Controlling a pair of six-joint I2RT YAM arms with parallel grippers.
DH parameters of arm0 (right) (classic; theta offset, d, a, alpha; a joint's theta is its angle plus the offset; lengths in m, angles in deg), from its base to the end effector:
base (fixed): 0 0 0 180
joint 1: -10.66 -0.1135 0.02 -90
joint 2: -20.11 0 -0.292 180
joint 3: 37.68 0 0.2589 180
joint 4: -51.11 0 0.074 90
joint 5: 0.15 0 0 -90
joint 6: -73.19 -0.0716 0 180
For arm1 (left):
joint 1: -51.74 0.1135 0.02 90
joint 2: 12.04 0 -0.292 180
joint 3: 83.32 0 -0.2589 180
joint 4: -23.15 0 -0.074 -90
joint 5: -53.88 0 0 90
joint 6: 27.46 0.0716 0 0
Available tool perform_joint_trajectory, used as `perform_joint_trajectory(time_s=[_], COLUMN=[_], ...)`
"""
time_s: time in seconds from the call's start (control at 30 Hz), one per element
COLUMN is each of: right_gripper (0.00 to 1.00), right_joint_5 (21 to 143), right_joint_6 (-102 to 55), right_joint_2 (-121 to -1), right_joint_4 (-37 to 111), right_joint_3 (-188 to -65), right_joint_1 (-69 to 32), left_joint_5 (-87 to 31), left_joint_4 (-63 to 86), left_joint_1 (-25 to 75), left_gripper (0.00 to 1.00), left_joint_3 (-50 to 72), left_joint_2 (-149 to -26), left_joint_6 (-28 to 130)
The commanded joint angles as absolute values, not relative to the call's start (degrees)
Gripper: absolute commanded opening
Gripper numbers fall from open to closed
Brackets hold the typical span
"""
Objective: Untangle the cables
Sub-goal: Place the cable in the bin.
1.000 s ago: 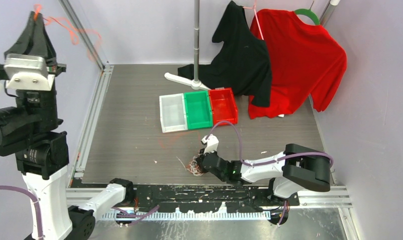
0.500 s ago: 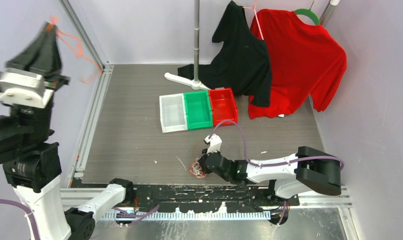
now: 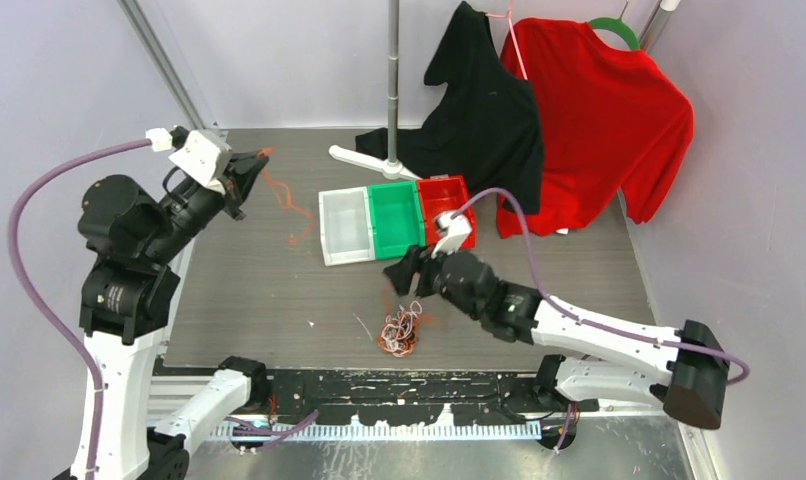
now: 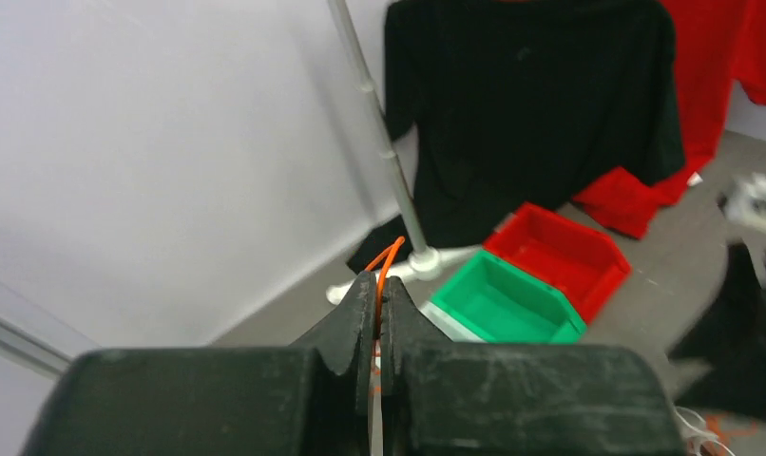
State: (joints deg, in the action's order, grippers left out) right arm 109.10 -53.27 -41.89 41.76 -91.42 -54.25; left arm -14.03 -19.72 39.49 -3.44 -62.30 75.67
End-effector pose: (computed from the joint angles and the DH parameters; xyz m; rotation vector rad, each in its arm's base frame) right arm 0.1376 0.2382 0.2913 -0.2442 1.9466 0.8930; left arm 0.1306 -0.0559 0.5530 0.6214 1.3248 -0.2665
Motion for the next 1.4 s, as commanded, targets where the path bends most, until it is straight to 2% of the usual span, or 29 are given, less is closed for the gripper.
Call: perform_joint_trajectory(time_s=[0.0, 0.1, 0.2, 0.33, 0.57, 0.7, 0.9, 1.37], right_gripper=[0.69, 0.68, 0.72, 0.72, 0.73, 0.69, 0.63, 0.6], right_joint_5=[108.8, 108.6, 110.4, 109.3, 106.1, 105.0, 101.5, 96.4], right_joint_6=[-54.9, -53.9, -53.1, -51.0, -48.7, -48.5, -51.3, -58.3], right_joint_2=[-38.1, -39.4, -43.1, -49.7, -58.7, -60.3, -57.8, -43.3], right_joint_4=[33.1, 29.9, 27.8, 31.3, 35.1, 36.2, 39.2, 40.3], right_joint_3=[-93.6, -94.6, -96.1, -96.2, -99.0, -98.9, -95.7, -87.7], right_joint_1=[-41.1, -33.2, -27.1, -20.5, -17.3, -17.1, -17.1, -17.6], left_joint_5=[-10.0, -8.3, -6.9, -8.1, -10.6, -12.0, -16.4, -26.5], left_joint_4=[-20.9, -20.9, -20.8, -20.5, -18.9, -17.2, -11.7, -7.3], left_joint_1=[39.7, 39.7, 39.3, 36.7, 33.6, 32.5, 32.1, 28.6], left_gripper=[0.0, 0.0, 0.0, 0.0, 0.0, 0.0, 0.0, 0.0], left_joint_3=[-1.5, -1.2, -1.2, -2.2, 0.4, 2.4, 4.9, 6.0], left_joint_2=[-62.4, -64.6, -67.4, -71.8, -74.8, -77.6, -84.2, -101.5], left_joint_6=[69.6, 67.3, 65.2, 65.0, 68.7, 71.5, 78.5, 95.0])
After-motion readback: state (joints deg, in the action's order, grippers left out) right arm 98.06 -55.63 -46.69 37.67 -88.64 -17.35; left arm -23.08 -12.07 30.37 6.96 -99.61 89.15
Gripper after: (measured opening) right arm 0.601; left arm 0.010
